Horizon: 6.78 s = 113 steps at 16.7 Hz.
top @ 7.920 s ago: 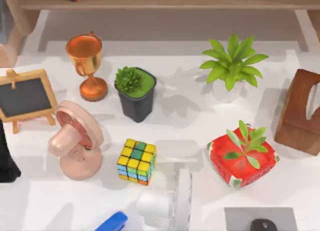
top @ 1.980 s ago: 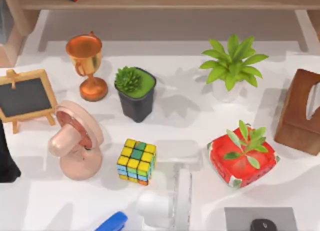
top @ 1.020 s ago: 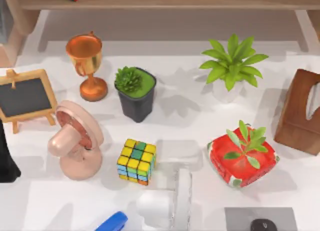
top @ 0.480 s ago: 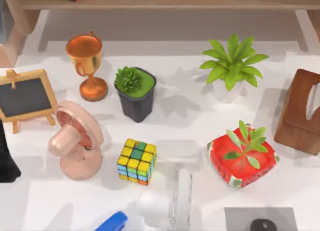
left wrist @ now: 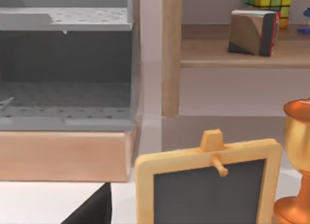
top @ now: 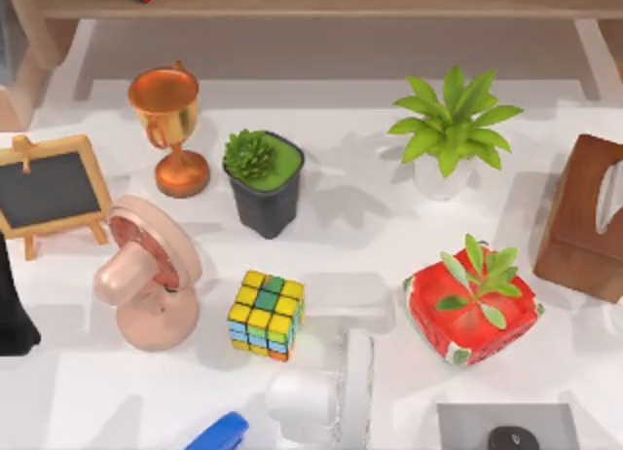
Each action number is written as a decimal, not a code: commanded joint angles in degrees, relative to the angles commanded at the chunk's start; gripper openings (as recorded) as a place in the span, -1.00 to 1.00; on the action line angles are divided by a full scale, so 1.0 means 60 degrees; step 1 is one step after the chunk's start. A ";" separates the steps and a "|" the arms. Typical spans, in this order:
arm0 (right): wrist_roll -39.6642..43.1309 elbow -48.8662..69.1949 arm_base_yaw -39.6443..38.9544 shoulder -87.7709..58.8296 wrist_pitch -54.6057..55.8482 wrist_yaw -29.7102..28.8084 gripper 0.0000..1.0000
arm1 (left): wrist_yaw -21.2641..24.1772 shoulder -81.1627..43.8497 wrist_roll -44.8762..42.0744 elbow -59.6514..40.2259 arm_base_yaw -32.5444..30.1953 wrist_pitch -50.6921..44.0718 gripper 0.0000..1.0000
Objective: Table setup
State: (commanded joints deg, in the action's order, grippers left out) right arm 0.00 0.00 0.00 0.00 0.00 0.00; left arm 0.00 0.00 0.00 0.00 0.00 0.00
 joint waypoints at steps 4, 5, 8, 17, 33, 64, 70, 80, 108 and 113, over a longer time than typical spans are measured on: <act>0.0000 0.0000 0.0000 0.0000 0.0000 0.0000 1.00 | -0.0089 -0.0269 -0.0003 -0.0285 -0.0091 -0.0024 1.00; 0.0000 0.0000 0.0000 0.0000 0.0000 0.0000 1.00 | -0.0178 -0.0541 -0.0005 -0.0575 -0.0182 -0.0048 1.00; 0.0000 0.0000 0.0000 0.0000 0.0000 0.0000 1.00 | -0.0593 -0.1905 -0.0017 -0.2020 -0.0609 -0.0157 1.00; 0.0000 0.0000 0.0000 0.0000 0.0000 0.0000 1.00 | -0.2577 -0.9532 -0.0050 -1.0283 -0.2760 -0.0677 1.00; 0.0000 0.0000 0.0000 0.0000 0.0000 0.0000 1.00 | -0.5343 -1.9714 -0.0104 -2.1304 -0.5734 -0.1371 1.00; 0.0000 0.0000 0.0000 0.0000 0.0000 0.0000 1.00 | -0.5157 -2.0906 -0.0088 -2.3154 -0.5564 -0.2046 -0.81; 0.0000 0.0000 0.0000 0.0000 0.0000 0.0000 1.00 | -0.5157 -2.0906 -0.0088 -2.3154 -0.5564 -0.2046 -1.00; 0.0000 0.0000 0.0000 0.0000 0.0000 0.0000 1.00 | -0.5478 -1.9819 -0.0109 -2.1868 -0.5897 -0.1822 -1.00; 0.0000 0.0000 0.0000 0.0000 0.0000 0.0000 1.00 | -0.0482 -1.7720 -1.0387 -1.2926 0.5532 0.2865 -1.00; 0.0000 0.0000 0.0000 0.0000 0.0000 0.0000 1.00 | 0.1746 -1.8005 -1.3429 -1.0356 0.6751 0.4203 -1.00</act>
State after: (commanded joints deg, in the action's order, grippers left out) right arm 0.00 0.00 0.00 0.00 0.00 0.00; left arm 10.47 -108.03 -80.57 -62.14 40.51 25.22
